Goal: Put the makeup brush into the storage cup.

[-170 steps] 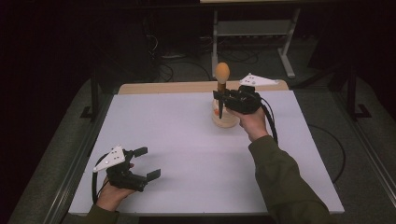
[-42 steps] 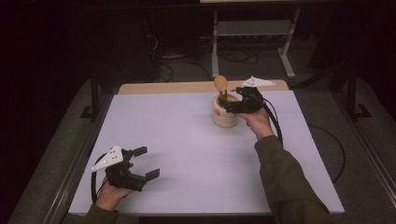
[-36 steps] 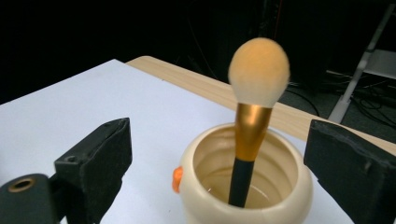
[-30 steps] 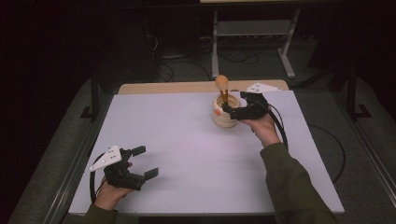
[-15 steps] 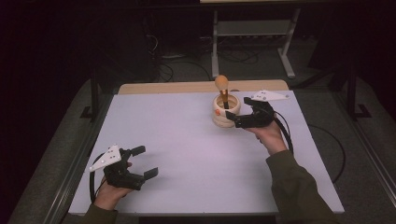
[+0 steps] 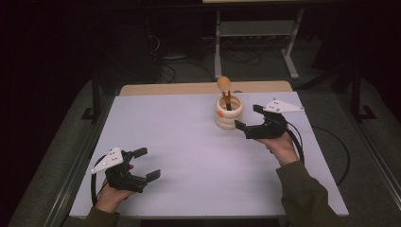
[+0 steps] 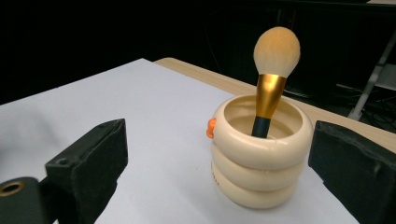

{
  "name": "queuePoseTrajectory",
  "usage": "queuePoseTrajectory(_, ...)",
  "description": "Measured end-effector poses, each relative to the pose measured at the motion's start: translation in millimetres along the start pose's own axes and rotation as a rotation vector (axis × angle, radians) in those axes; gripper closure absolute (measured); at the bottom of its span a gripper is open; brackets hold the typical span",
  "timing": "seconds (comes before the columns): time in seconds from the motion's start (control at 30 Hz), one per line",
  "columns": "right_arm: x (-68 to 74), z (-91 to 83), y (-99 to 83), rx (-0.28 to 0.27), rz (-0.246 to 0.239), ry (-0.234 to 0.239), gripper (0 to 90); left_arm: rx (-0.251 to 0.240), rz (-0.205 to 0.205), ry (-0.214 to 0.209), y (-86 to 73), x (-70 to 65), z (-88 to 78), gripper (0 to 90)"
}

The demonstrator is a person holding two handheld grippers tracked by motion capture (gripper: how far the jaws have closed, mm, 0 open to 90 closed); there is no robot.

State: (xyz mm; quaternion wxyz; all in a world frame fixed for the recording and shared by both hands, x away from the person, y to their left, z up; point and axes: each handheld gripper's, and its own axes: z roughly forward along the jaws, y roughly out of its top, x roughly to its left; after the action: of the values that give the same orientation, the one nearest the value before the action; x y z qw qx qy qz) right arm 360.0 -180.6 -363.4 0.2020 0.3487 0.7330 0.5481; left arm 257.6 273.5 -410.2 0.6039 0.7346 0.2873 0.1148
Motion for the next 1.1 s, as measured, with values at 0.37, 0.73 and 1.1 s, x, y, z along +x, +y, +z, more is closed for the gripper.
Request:
queuePoseTrajectory(0.37, 6.5, -28.1, -13.7, 0.010, 0.008, -0.001, 3.6, 0.003, 0.008, -0.001, 0.9, -0.4, -0.7, 0.0)
queuePoseTrajectory(0.73, 14.4, -48.9, -24.3, -0.012, -0.019, 0.006, 3.7, 0.005, 0.008, -0.002, 0.9, -0.1, -0.9, 0.0)
queuePoseTrajectory(1.1, 20.2, -67.7, -35.0, -0.034, -0.024, 0.008, 3.7, 0.000, 0.002, -0.003, 0.7, 0.3, -0.7, 0.0)
